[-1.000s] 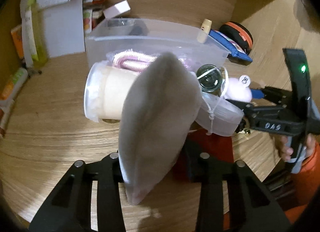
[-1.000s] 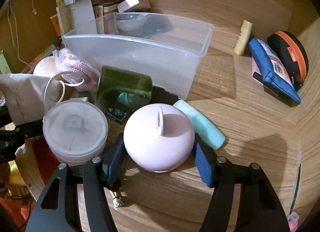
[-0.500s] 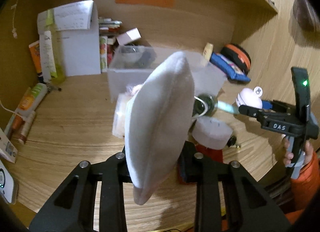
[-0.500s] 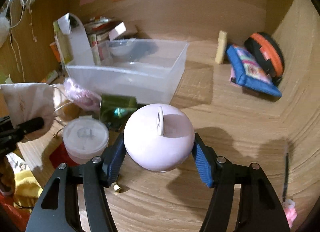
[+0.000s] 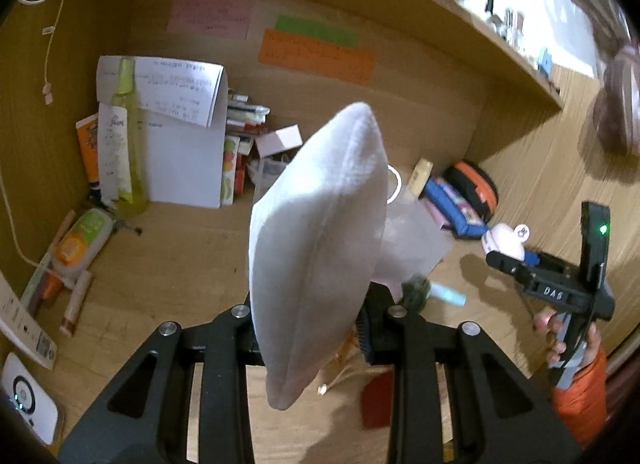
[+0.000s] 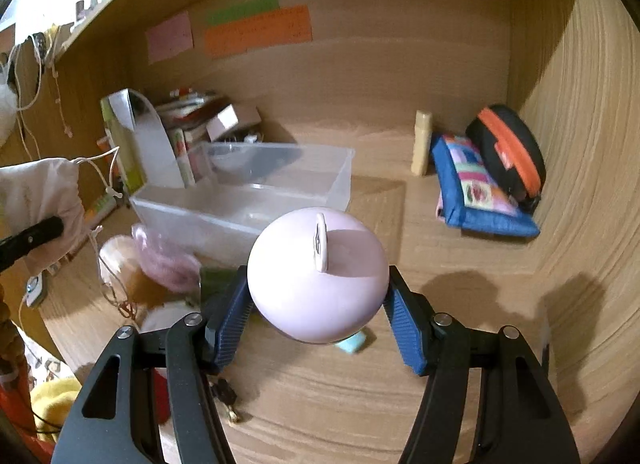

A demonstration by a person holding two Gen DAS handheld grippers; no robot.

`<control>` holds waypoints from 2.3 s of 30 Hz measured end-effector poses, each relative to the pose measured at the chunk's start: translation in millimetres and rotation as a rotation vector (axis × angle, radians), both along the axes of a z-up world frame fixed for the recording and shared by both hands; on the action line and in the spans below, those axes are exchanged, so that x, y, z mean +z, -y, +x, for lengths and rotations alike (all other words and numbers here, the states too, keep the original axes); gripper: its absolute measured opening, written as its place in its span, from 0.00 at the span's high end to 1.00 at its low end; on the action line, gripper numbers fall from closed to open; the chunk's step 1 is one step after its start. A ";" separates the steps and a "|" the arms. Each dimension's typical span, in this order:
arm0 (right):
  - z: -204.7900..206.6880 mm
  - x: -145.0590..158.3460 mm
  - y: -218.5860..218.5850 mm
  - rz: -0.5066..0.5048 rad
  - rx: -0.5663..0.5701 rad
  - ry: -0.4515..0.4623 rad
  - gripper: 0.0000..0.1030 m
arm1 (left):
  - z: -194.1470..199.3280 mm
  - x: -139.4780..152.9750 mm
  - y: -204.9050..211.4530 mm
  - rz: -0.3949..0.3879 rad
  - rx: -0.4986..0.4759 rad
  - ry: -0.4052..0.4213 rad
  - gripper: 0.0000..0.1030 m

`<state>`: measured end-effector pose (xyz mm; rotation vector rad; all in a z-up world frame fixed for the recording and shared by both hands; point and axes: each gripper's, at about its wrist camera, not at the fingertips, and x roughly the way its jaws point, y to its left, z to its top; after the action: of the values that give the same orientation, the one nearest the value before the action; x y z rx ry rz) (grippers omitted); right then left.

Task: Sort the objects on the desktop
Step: 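Carry the white pouch and pink container over the clear plastic box with both grippers, then open both grippers to drop the pouch and pink container into the box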

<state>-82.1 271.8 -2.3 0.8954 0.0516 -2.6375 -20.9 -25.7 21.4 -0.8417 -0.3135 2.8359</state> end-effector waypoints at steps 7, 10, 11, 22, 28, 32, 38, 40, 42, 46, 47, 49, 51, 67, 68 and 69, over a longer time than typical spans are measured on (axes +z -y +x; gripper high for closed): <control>-12.7 18.1 2.9 -0.014 0.005 -0.043 0.42 | -22.1 23.7 3.9 0.003 -0.009 -0.045 0.71; -20.2 23.1 6.4 -0.018 0.012 -0.053 0.42 | -39.2 29.1 5.6 0.008 -0.018 -0.046 0.71; -23.9 24.5 7.6 -0.021 0.013 -0.056 0.42 | -44.3 29.0 5.5 0.005 -0.022 -0.043 0.71; -65.5 25.4 40.6 -0.028 0.062 -0.043 0.42 | -121.3 24.8 -10.5 -0.040 -0.059 0.001 0.71; -94.5 22.3 60.5 -0.010 0.076 -0.010 0.42 | -155.9 6.9 -17.5 -0.031 -0.078 0.068 0.71; -115.3 17.8 71.5 -0.003 0.081 0.031 0.41 | -171.4 -10.0 -21.2 -0.004 -0.082 0.103 0.71; -134.4 -3.3 87.8 0.009 0.034 0.069 0.42 | -171.6 -23.7 -22.1 0.027 -0.123 0.141 0.71; -134.9 -11.4 89.2 -0.001 0.047 0.094 0.42 | -167.6 -24.9 -19.6 0.003 -0.120 0.142 0.71; -134.5 -18.6 90.4 0.014 0.062 0.110 0.42 | -167.8 -25.2 -16.8 -0.014 -0.127 0.158 0.71; -134.0 -29.7 94.6 0.058 0.083 0.122 0.42 | -175.2 -33.0 -8.8 -0.024 -0.140 0.206 0.71; -133.0 -31.2 96.0 0.065 0.089 0.123 0.42 | -181.7 -35.4 -6.4 -0.030 -0.134 0.213 0.71; -131.0 -33.7 99.5 0.079 0.099 0.123 0.41 | -186.0 -40.7 -5.3 -0.042 -0.138 0.237 0.71; -129.0 -36.3 101.8 0.090 0.092 0.122 0.42 | -185.6 -42.1 -5.2 -0.044 -0.153 0.249 0.71; -130.7 -44.1 108.8 0.144 0.108 0.131 0.41 | -188.4 -55.8 -21.3 -0.197 -0.172 0.290 0.70; -130.4 -44.4 108.9 0.144 0.110 0.133 0.41 | -188.8 -56.3 -22.2 -0.199 -0.170 0.289 0.70; -130.4 -44.3 109.7 0.145 0.112 0.131 0.41 | -189.6 -56.6 -24.0 -0.201 -0.168 0.290 0.68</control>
<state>-212.4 162.1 -46.7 1.0779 0.2550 -2.4912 -210.4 -1.7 -35.2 -1.2594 0.0099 2.6187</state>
